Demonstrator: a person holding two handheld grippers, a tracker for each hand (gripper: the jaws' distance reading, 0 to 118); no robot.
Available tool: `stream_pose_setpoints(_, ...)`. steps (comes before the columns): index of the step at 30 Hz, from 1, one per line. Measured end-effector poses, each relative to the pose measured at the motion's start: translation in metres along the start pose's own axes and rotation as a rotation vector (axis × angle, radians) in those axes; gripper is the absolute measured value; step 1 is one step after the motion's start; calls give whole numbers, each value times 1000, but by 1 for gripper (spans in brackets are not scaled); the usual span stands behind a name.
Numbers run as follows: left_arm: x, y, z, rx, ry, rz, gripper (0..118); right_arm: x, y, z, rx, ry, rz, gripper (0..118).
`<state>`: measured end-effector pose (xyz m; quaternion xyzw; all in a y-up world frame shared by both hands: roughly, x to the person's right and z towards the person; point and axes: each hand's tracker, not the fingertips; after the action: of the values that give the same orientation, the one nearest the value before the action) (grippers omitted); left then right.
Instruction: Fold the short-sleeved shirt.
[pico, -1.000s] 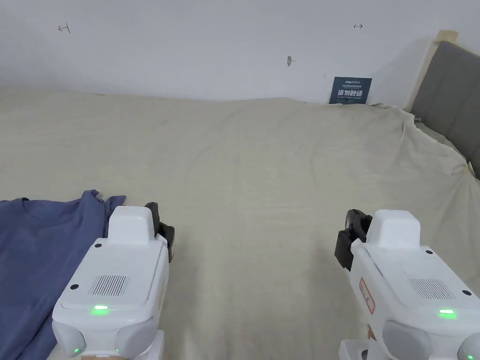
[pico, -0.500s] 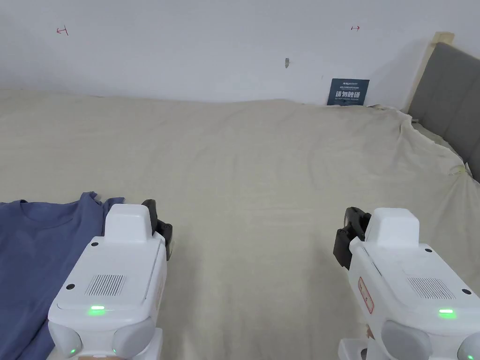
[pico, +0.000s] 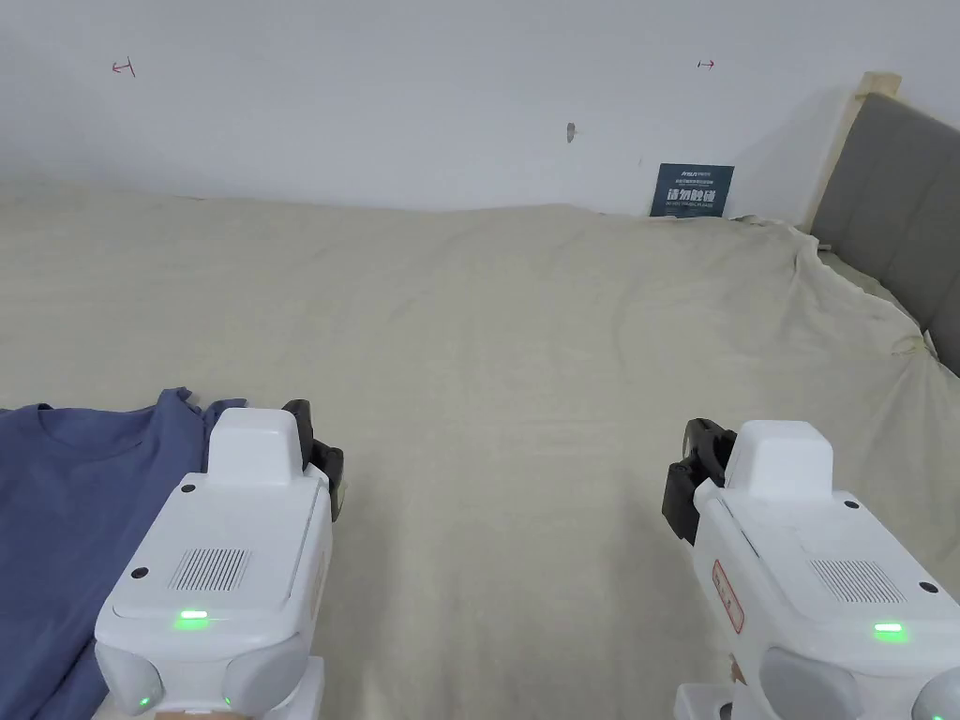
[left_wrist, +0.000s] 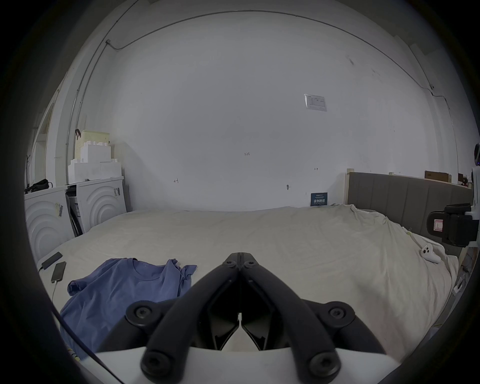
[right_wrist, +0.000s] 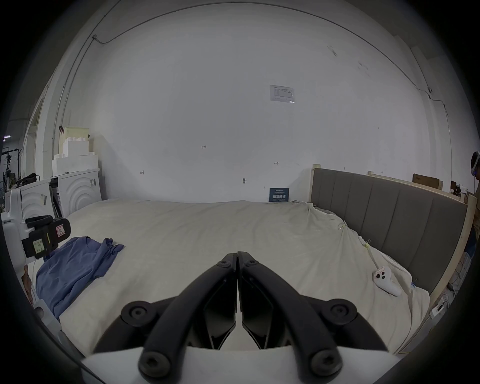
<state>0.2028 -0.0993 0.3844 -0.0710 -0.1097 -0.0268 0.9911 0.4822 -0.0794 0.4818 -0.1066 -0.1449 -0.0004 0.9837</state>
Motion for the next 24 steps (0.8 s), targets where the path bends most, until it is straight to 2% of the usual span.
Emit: stream_pose_setpoints(24, 4, 6, 4, 15, -19, -2, 0, 1, 3, 2, 6, 5, 9, 0)
